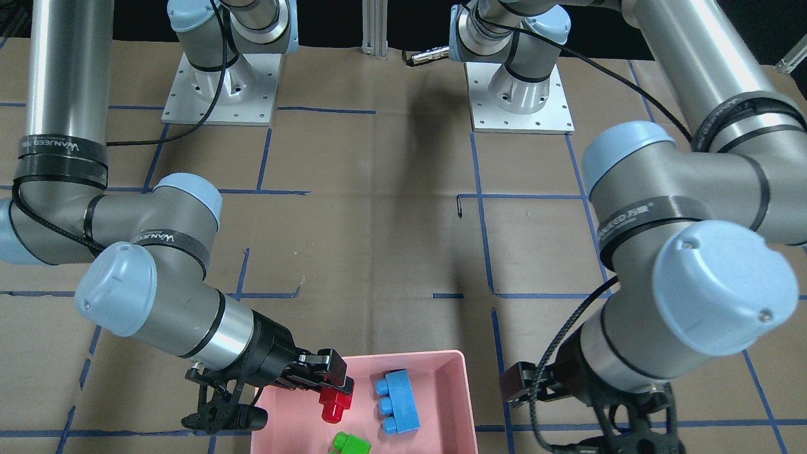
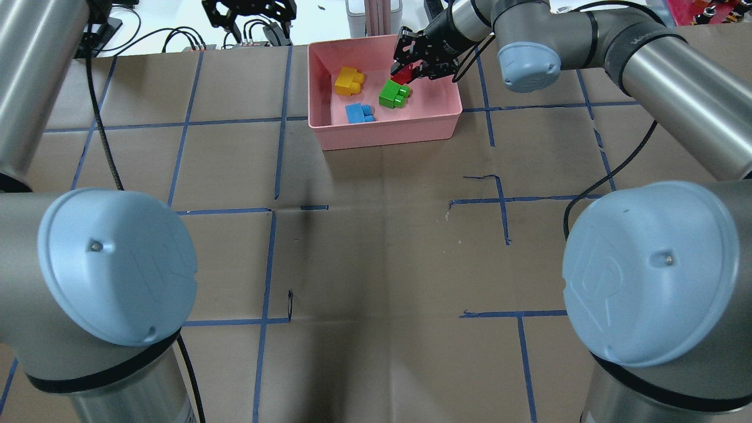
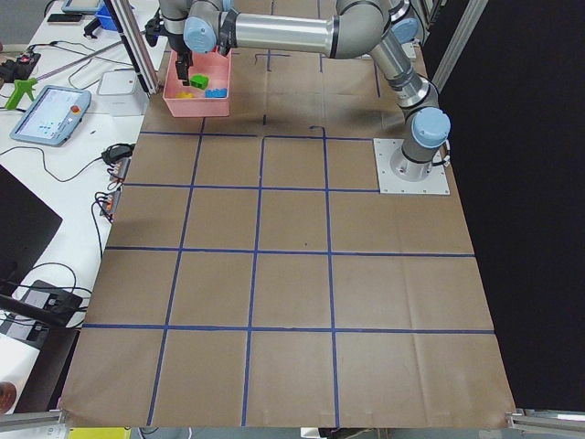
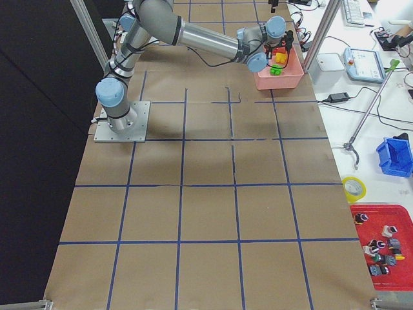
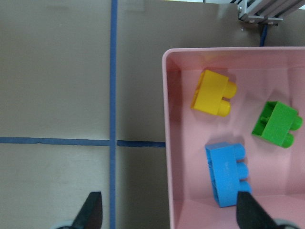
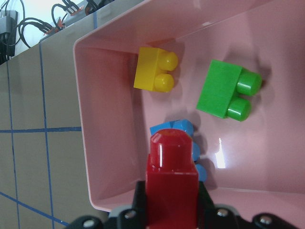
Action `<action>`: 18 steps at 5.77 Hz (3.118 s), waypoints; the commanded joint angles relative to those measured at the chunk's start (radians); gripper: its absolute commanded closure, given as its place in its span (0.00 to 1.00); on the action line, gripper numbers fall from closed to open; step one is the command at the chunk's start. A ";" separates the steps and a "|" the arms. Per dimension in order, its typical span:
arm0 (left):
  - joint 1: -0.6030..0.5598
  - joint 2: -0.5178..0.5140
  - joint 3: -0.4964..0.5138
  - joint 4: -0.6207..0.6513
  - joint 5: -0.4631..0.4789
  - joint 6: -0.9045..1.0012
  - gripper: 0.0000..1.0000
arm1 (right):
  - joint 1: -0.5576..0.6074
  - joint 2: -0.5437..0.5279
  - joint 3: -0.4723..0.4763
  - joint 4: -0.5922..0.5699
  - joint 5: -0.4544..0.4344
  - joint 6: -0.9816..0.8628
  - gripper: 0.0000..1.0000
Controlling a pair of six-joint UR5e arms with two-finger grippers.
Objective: Put all blocks into box
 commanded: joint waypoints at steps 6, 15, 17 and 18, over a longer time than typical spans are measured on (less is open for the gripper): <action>0.033 0.637 -0.568 -0.127 -0.030 0.053 0.01 | -0.061 -0.138 -0.022 0.271 -0.249 -0.200 0.00; -0.001 0.625 -0.649 -0.079 0.038 0.084 0.02 | -0.060 -0.721 0.392 0.568 -0.660 -0.344 0.00; -0.002 0.633 -0.652 -0.077 0.038 0.085 0.02 | -0.060 -0.723 0.383 0.566 -0.686 -0.327 0.00; -0.004 0.636 -0.649 -0.073 0.036 0.084 0.01 | -0.058 -0.729 0.383 0.568 -0.685 -0.313 0.00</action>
